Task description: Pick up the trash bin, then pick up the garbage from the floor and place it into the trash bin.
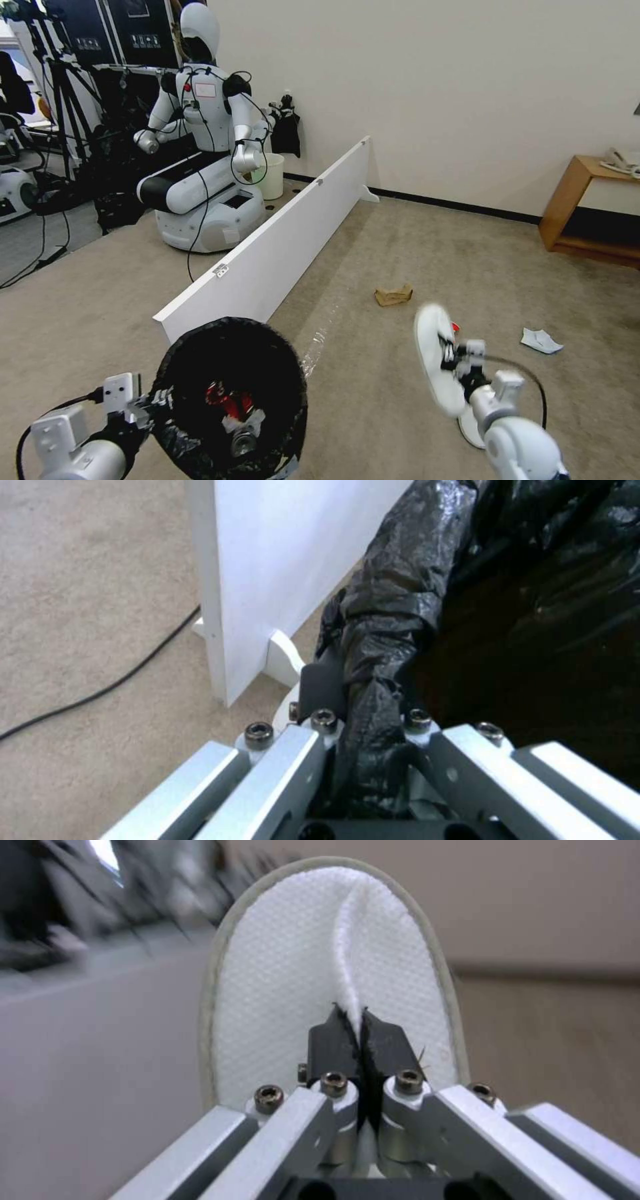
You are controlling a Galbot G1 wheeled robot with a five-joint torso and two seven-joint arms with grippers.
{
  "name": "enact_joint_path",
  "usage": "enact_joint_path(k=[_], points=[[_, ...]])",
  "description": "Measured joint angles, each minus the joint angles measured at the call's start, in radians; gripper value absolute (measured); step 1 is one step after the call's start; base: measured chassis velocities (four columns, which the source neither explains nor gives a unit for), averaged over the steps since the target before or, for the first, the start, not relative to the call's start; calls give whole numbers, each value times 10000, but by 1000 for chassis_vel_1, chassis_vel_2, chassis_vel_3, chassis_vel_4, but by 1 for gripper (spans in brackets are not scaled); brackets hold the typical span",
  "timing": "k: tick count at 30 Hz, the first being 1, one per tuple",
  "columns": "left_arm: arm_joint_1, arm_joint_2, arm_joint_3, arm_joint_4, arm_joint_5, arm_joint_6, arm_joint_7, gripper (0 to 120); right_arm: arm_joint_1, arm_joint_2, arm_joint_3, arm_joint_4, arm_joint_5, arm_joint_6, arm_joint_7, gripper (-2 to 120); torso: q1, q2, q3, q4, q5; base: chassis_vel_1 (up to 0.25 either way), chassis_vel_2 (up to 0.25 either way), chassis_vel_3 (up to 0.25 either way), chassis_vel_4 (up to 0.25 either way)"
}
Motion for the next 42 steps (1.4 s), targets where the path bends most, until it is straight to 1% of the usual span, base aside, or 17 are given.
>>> enact_joint_path(k=[1, 3, 4, 6, 7, 8, 15, 16, 18, 19, 21, 22, 23, 25, 34, 38, 42], points=[[0, 0, 0, 0, 0, 0, 0, 1, 0, 0, 0, 0, 0, 0, 0, 0, 0, 0, 0, 0, 0, 0, 0, 0, 0], [-120, 190, 191, 75, -39, 0, 5, 1, 325, -822, -232, 723, 953, 390, -261, 0, 0, 0, 0, -1, -1, 0, 0, 0, 0], [-120, 190, 191, 75, -39, 0, 5, 1, 325, -822, -232, 723, 953, 390, -261, 0, 0, 0, 0, -1, -1, 0, 0, 0, 0], [-296, 411, 438, 161, -41, 0, 6, 1, 817, -1661, -582, 1447, 2403, 743, -428, 0, 0, -1, 0, -1, -4, 0, 0, 0, 0], [-296, 411, 438, 161, -41, 0, 6, 1, 817, -1661, -582, 1447, 2403, 743, -428, 0, 0, -1, 0, -1, -4, 0, 0, 0, 0], [-414, 548, 523, 212, -61, 0, 6, 1, 1153, -2103, -840, 1717, 3161, 1033, -619, 0, 0, 0, 0, -1, -4, 0, 0, 0, 0], [-1077, 1023, 822, 486, -510, -1, -103, 1, 2788, -3223, -2269, 1818, 4632, 2393, -1307, 0, 0, 0, 1, -6, -4, 0, 0, 0, 0], [-1077, 1023, 822, 486, -510, -1, -103, 1, 2788, -3223, -2269, 1818, 4632, 2393, -1307, 0, 0, 0, 1, -6, -4, 0, 0, 0, 0], [-1214, 1140, 1143, 655, -603, -1, -167, 1, 4235, -3159, -3428, 1618, 5730, 2757, -2020, 0, 0, -1, 1, -4, -2, 0, 0, 0, 0], [-1214, 1140, 1143, 655, -603, -1, -167, 1, 4235, -3159, -3428, 1618, 5730, 2757, -2020, 0, 0, -1, 1, -4, -2, 0, 0, 0, 0], [-1193, 1167, 1229, 714, -691, 0, -215, 1, 5530, -2887, -4580, 1283, 6557, 3052, -2967, 0, 0, -1, 1, 3, -5, 0, 0, 0, 0], [-1139, 1199, 1161, 714, -944, 0, -300, 1, 6111, -2714, -5178, 1050, 6929, 3164, -3610, 0, 0, -1, 1, 5, -5, 0, 0, 0, 0], [-1139, 1199, 1161, 714, -944, 0, -300, 1, 6111, -2714, -5178, 1050, 6929, 3164, -3610, 0, 0, -1, 1, 5, -5, 0, 0, 0, 0], [-993, 1320, 873, 662, -1909, 0, -624, 1, 6872, -2345, -6167, 705, 7625, 3237, -4725, 0, 1, -1, 1, 2, -6, 0, 0, 0, 0], [-846, 1692, 454, 670, -2632, 0, -868, 1, 7380, -1382, -7852, -18, 7891, 3288, -6020, 0, 0, 0, 0, -4, -5, 0, 0, 0, 0], [-851, 1717, 366, 644, -2916, 0, -1043, 1, 7406, -860, -8385, -299, 7862, 3290, -6507, 0, 1, -1, 0, -1, -4, 0, 0, 0, 0], [-856, 1715, 328, 623, -3013, 0, -1112, 1, 7390, -700, -8531, -390, 7818, 3295, -6617, 0, 0, -1, 0, 1, -5, 0, 0, 0, 0]])
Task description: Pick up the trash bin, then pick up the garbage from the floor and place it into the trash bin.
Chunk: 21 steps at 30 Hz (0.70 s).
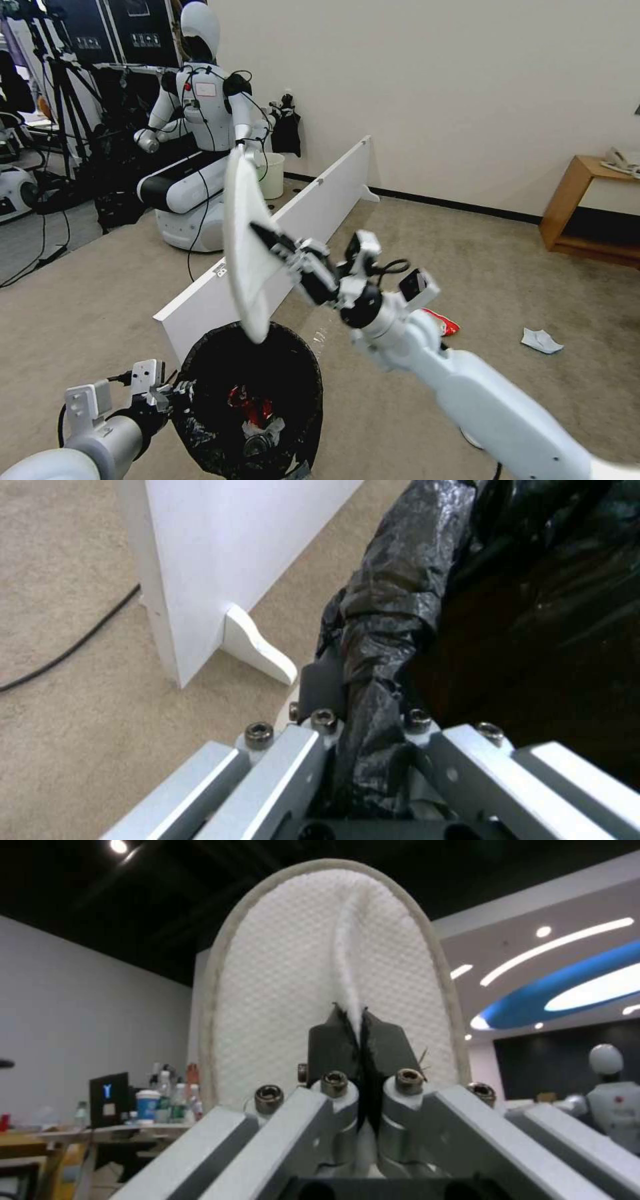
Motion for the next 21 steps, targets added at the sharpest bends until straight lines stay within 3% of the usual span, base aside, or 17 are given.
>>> enact_joint_path(k=[10, 21], points=[[56, -122, -80, -124, -44, 0, -1, 1, -565, 300, -756, -494, -595, 114, -255, 0, 0, 0, 0, -3, 2, 0, 0, 0, 0], [95, -131, -81, -198, -47, 0, 3, 1, -850, 101, -1349, -918, -1096, 194, -544, 0, 0, 0, 0, -3, 3, 0, 0, 0, 0]])
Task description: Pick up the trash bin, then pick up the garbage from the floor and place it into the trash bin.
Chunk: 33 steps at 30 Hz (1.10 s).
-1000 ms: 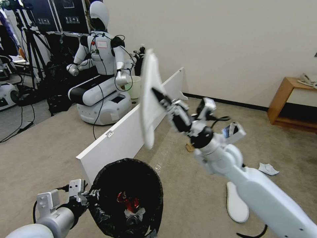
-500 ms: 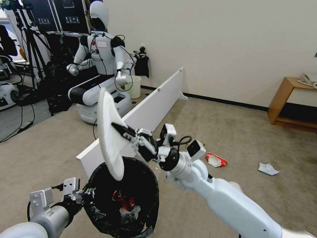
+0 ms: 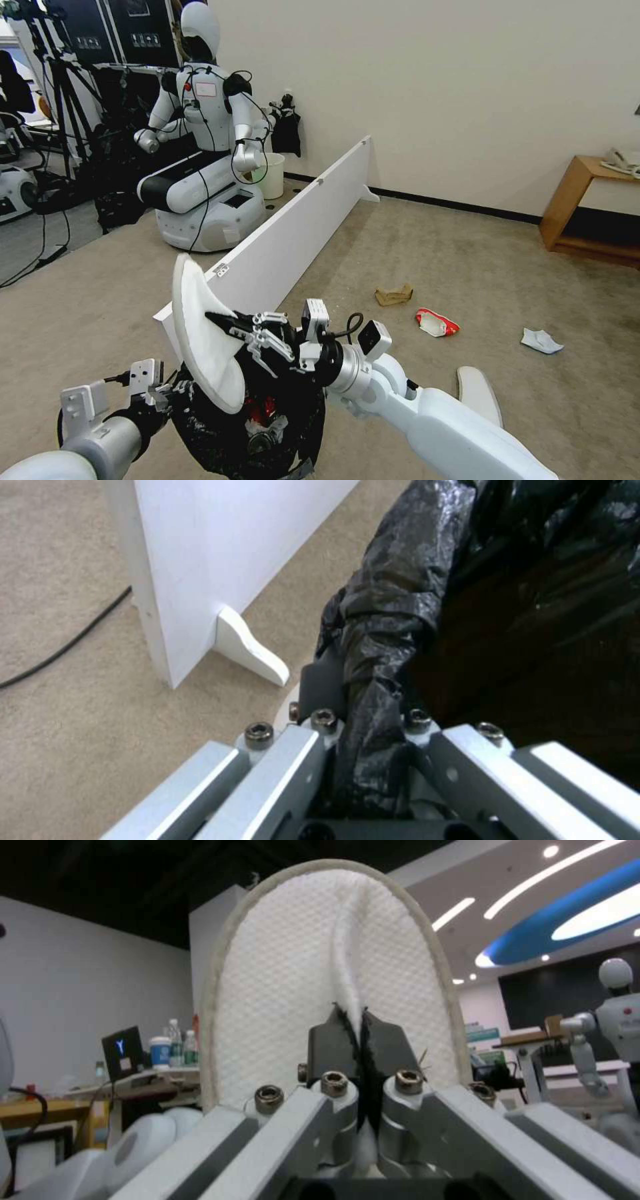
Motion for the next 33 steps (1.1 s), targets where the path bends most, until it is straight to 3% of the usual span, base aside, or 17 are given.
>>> enact_joint_path(k=[17, 30, 33], points=[[54, -4, 37, -101, -70, 0, -13, 1, -264, -179, -9, -587, -459, 1, -325, 0, 0, 0, 0, 1, 0, 0, 0, 0, 0], [135, -17, 3, -260, -131, 0, -58, 1, -331, 68, -110, -976, -558, 58, -331, 47, 0, 1, 0, 1, 0, 0, 0, 0, 0], [135, -25, 10, -260, -131, 0, -61, 1, -324, 67, -113, -976, -549, 61, -335, 52, 0, 0, 0, 1, 0, 0, 0, 0, 0]])
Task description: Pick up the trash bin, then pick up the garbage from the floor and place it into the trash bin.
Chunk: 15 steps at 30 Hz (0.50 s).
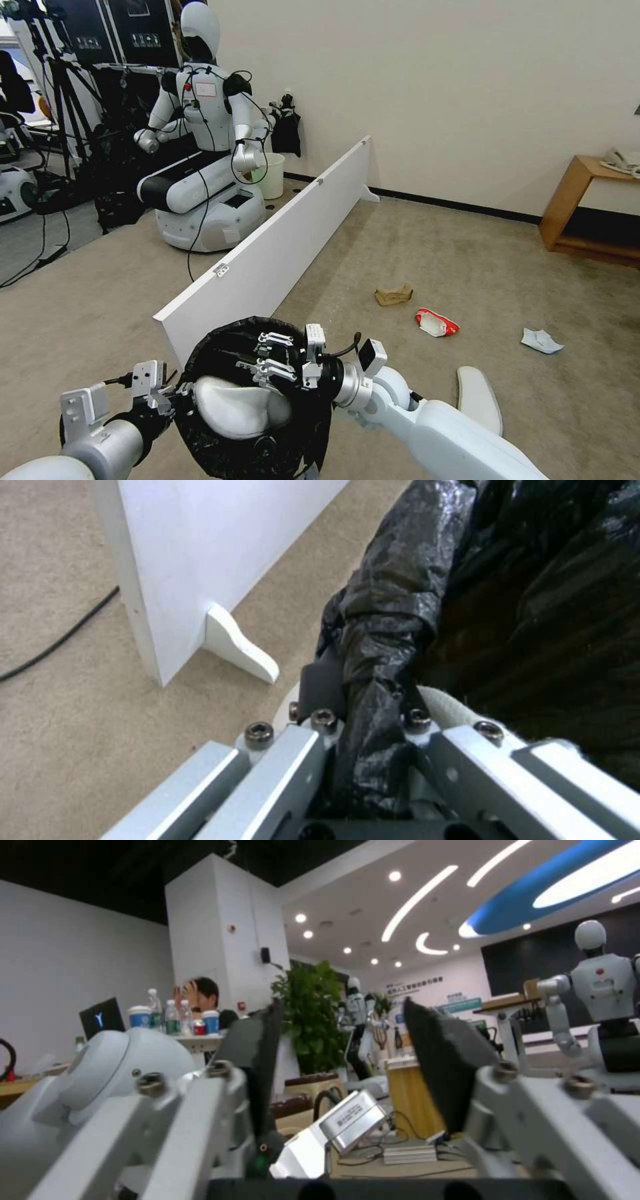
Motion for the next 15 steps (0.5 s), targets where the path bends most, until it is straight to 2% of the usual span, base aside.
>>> enact_joint_path(k=[2, 4, 5, 6, 8, 9, 11, 15], points=[[-8, -9, 34, 0, -2, 0, -3, 1, 3, -68, -3, 2, 31, 2, -52, 67, 0, 0, 0, -1, 0, 0, 0, 0, 0], [-16, -9, 36, 0, -5, 0, -5, 1, -2, -96, -3, 14, 38, 2, -64, 70, 0, 0, 0, -1, 0, 0, 0, 0, 0], [-23, -5, 39, 0, -10, 0, -7, 1, -16, -119, -2, 37, 51, 2, -72, 77, 0, -1, 0, -1, 0, 0, 0, 0, 0], [-23, -5, 39, 0, -10, 0, -7, 1, -16, -119, -2, 37, 51, 2, -72, 77, 0, -1, 0, -1, 0, 0, 0, 0, 0], [-27, -1, 41, 1, -14, 0, -10, 1, -36, -119, 12, 60, 65, 2, -85, 88, 0, 0, 0, -1, 0, 0, 0, 0, 0], [-27, -1, 41, 1, -14, 0, -10, 1, -36, -119, 12, 60, 65, 2, -85, 88, 0, 0, 0, -1, 0, 0, 0, 0, 0], [-27, -1, 42, 5, -15, 0, -12, 1, -39, -100, 28, 125, 112, 3, -103, 96, 0, 0, 0, -1, 0, 0, 0, 0, 0], [-26, -10, 26, 17, -15, 0, -16, 1, -40, -59, 171, 259, 159, 38, -103, 99, 0, 0, 0, -1, 0, 0, 0, 0, 0]])
